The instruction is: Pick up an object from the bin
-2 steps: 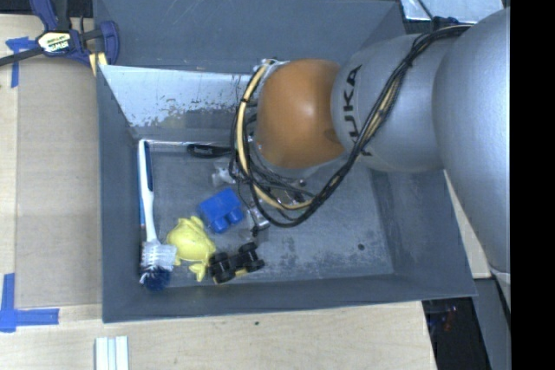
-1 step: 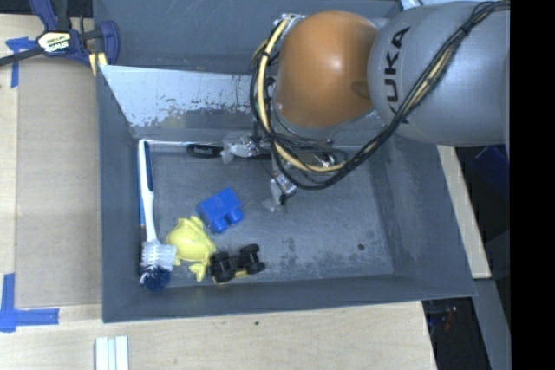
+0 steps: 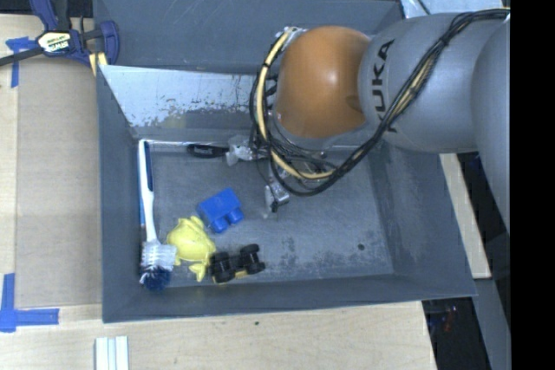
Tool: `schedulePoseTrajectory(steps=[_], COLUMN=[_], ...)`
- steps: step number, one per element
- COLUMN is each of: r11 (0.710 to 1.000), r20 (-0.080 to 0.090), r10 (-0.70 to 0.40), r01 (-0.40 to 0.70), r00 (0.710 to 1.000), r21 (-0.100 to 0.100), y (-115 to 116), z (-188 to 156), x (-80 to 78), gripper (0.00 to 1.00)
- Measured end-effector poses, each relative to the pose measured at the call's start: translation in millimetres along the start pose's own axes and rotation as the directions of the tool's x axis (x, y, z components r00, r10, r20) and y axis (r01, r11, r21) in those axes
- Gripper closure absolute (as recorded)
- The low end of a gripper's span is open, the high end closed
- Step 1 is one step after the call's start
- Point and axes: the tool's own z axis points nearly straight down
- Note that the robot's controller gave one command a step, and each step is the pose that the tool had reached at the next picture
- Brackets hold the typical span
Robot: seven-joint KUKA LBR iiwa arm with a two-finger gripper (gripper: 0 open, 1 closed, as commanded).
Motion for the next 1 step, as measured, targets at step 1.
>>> schedulePoseTrajectory(steps=[1], r11=[0.992], r20=[-0.006], r10=[0.124], r01=[-0.124], r00=[0.992], r21=[-0.001], y=[29.2], z=[14.6], x=[-2.4], gripper=[0.00])
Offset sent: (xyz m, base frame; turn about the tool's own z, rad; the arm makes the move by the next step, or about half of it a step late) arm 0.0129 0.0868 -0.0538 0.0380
